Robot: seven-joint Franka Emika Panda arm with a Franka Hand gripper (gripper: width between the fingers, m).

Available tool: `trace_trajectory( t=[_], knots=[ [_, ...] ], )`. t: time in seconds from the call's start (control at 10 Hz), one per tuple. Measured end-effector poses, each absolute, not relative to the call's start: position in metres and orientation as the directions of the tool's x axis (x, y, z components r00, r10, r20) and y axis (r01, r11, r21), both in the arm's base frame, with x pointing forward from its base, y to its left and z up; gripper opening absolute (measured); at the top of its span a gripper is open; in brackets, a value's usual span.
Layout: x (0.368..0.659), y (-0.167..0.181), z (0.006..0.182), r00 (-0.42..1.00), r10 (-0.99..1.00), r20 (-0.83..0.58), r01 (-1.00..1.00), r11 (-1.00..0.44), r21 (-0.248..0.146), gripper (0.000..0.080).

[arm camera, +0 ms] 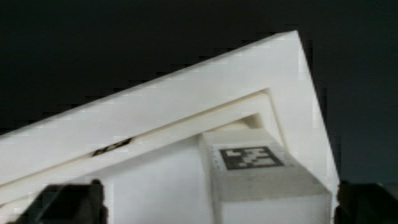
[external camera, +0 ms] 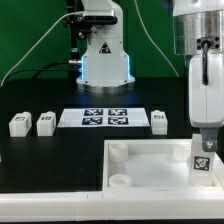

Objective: Assemble one leg

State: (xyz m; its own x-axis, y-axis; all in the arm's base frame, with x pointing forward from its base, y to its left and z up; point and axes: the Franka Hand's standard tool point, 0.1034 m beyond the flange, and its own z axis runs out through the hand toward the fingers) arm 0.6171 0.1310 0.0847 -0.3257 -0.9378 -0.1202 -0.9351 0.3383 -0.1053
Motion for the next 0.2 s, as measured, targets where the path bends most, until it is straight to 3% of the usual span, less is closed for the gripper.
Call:
trace_trajectory(
  t=[0.2],
  knots=[
    [0.6171, 0.1310, 0.0846, -0.324, -0.938, -0.120, -0.936, 0.337, -0.105, 0.0649]
  ],
)
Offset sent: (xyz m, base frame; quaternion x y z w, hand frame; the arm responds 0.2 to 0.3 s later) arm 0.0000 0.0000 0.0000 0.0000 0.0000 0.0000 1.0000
